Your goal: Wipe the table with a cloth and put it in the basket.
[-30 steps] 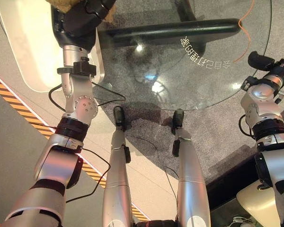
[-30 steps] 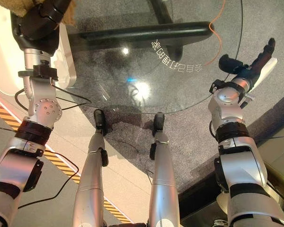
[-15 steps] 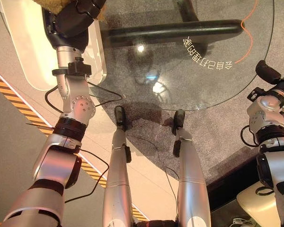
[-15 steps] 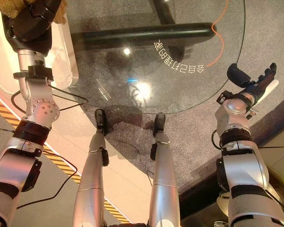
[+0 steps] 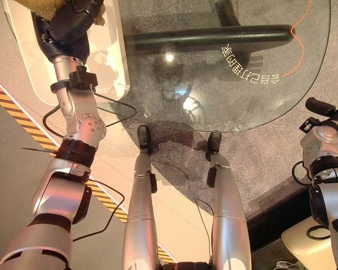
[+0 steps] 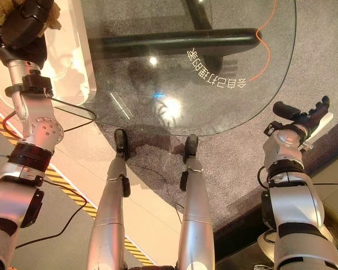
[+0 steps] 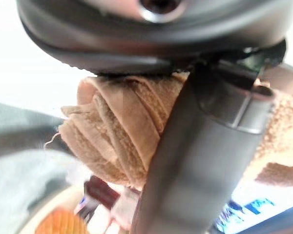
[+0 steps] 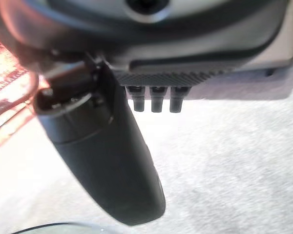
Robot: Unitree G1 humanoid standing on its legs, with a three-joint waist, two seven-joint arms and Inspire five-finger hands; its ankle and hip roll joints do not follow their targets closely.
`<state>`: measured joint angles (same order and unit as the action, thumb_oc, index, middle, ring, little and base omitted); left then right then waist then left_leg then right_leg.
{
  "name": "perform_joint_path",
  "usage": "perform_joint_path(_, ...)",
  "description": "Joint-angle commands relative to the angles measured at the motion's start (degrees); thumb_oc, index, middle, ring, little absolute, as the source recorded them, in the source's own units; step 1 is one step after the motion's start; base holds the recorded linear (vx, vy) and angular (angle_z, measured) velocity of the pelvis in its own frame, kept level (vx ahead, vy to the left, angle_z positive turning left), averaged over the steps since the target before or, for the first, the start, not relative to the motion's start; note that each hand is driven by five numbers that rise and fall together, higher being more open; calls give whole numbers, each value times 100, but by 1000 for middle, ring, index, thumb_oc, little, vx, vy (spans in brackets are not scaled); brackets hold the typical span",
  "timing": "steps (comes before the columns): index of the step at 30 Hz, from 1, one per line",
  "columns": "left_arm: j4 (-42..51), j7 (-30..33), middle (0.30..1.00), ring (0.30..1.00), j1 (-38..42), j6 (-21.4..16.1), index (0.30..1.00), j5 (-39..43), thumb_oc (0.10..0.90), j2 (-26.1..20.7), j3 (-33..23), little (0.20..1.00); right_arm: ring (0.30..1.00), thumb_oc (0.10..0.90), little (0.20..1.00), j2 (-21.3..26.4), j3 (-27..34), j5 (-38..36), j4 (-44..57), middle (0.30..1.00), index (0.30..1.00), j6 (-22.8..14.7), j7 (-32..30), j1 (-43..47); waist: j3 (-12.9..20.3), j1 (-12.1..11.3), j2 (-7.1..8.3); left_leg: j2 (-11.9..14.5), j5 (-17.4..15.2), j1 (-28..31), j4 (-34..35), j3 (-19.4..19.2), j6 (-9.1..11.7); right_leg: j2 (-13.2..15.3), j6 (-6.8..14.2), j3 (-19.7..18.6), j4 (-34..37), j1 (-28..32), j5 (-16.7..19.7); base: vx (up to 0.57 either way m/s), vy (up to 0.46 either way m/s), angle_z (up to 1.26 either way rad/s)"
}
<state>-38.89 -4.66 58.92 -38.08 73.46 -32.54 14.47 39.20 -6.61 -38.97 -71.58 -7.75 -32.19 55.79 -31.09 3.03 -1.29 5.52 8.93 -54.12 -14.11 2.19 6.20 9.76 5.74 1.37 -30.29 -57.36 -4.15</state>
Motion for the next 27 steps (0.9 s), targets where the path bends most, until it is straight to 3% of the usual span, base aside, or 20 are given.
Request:
perform_joint_path(1,189,-198,300,300,675,-961,300,-174,100,-489,-653,200,900,800,900,379,100,-198,-153,900,900,-145,-35,-187,129,-96,24,-512,-1027,168,-616,-163,-450,-771,-386,229,623,408,96,0,0,0)
perform_joint_path(10,-41,86,300,300,713,-941,300,-360,100,-547,-666,200,900,800,900,326,105,-187,-350,900,900,145,93,-289,129,-104,-7,-507,-1006,174,-588,-165,-450,-761,-395,247,634,423,77,0,0,0)
perform_joint_path(14,-257,814,300,300,784,-746,300,-903,100,-640,-585,200,900,800,900,295,80,-210,-484,900,900,309,356,-365,129,-99,-16,-505,-994,169,-593,-163,-447,-763,-397,259,632,424,75,0,0,0)
perform_joint_path(18,-368,1151,300,300,799,-657,300,-1152,100,-697,-546,200,900,800,900,282,65,-156,-554,900,900,353,462,-389,129,-98,-35,-501,-989,169,-596,-161,-444,-761,-398,260,628,423,67,0,0,0)
perform_joint_path(24,-652,1578,300,300,906,-360,300,-1372,100,-817,-441,200,900,800,900,285,5,-123,-655,900,900,417,542,-422,129,-85,-64,-503,-971,183,-607,-173,-440,-739,-403,275,645,452,63,0,0,0)
perform_joint_path(27,-917,1984,300,300,977,-21,300,-1602,100,-904,-343,200,900,800,900,355,-4,-118,-735,900,900,458,650,-428,129,-67,-75,-489,-967,193,-623,-188,-433,-729,-398,286,631,466,55,0,0,0)
